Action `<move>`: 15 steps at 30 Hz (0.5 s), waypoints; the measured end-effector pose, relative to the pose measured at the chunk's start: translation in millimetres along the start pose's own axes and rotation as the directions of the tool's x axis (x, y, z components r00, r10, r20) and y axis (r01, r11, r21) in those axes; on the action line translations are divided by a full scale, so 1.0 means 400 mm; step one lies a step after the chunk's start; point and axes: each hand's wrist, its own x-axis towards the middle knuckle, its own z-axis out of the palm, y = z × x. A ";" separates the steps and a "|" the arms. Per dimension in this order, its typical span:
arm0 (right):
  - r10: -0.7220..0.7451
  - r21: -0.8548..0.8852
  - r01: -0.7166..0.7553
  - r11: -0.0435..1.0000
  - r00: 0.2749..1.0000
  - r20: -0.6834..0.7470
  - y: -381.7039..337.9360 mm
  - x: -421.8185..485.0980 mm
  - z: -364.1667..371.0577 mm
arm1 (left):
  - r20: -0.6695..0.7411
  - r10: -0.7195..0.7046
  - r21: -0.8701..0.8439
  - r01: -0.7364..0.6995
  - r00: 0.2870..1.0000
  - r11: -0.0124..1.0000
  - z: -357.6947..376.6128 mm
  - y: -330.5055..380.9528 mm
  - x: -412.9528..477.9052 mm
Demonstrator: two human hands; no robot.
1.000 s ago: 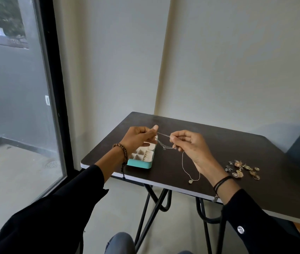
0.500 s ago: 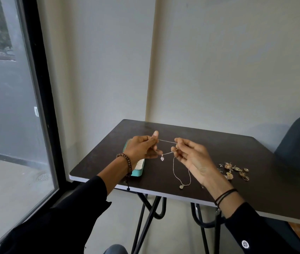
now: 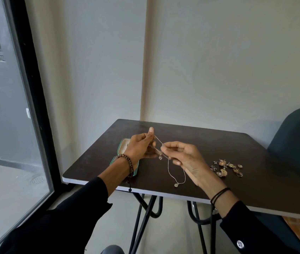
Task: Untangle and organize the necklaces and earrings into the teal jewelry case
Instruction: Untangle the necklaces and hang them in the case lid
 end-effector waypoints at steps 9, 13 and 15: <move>-0.036 0.022 0.038 0.999 0.994 -0.106 0.003 -0.006 0.008 | 0.017 0.000 0.015 0.000 1.000 1.000 -0.009 -0.010 0.000; -0.024 0.019 0.026 0.999 0.993 -0.118 0.000 -0.009 0.013 | 0.023 0.004 0.016 -0.005 1.000 1.000 -0.011 -0.008 -0.006; -0.039 -0.028 0.036 0.999 0.992 -0.122 0.000 -0.009 0.017 | 0.037 -0.001 -0.015 0.002 0.999 1.000 -0.012 -0.005 -0.008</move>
